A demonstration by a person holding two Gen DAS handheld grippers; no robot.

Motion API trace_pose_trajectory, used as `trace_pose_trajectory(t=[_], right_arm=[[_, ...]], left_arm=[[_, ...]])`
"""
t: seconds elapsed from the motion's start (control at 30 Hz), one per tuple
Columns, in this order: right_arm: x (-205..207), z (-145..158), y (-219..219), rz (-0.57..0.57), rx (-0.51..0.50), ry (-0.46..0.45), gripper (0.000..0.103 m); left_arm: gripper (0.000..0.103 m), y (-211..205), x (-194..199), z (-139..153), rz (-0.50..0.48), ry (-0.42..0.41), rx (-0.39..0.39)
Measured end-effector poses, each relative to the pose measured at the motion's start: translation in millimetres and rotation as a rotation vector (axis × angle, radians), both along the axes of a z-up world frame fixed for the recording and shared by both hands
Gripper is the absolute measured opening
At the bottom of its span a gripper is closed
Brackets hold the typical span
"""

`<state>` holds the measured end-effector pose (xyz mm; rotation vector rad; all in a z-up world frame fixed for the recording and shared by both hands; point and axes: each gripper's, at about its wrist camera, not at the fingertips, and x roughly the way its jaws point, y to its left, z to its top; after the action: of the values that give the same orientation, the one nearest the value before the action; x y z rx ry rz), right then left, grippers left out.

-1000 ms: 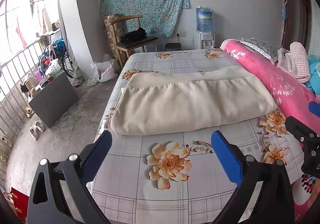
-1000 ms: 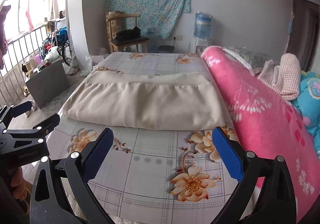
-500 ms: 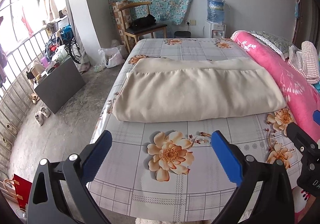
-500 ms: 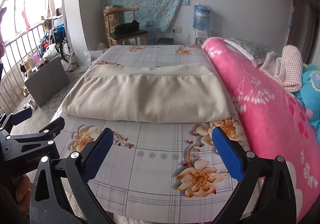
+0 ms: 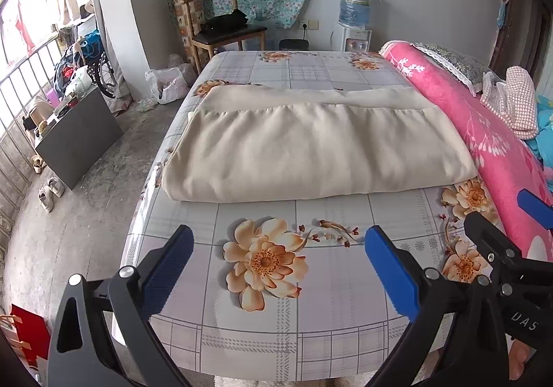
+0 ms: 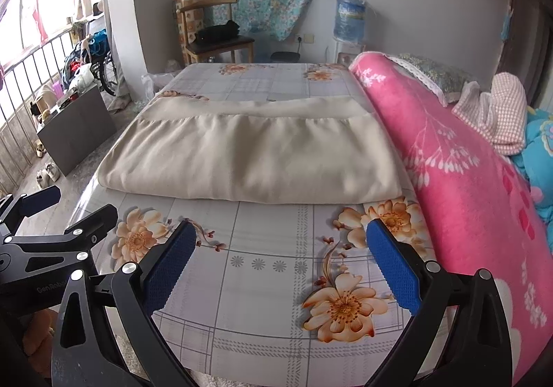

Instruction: Fold large clothes

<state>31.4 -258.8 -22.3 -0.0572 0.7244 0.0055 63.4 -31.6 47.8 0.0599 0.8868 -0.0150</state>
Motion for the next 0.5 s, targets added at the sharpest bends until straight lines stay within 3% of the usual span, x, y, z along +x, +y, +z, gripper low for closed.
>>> trace_pose_trajectory(t=[0.5], right_arm=[[1.5, -0.2, 4.2, 0.006, -0.012, 0.009, 0.095]], left_arm=[[0.097, 4.7, 4.3, -8.4, 0.004, 0.029, -0.031]])
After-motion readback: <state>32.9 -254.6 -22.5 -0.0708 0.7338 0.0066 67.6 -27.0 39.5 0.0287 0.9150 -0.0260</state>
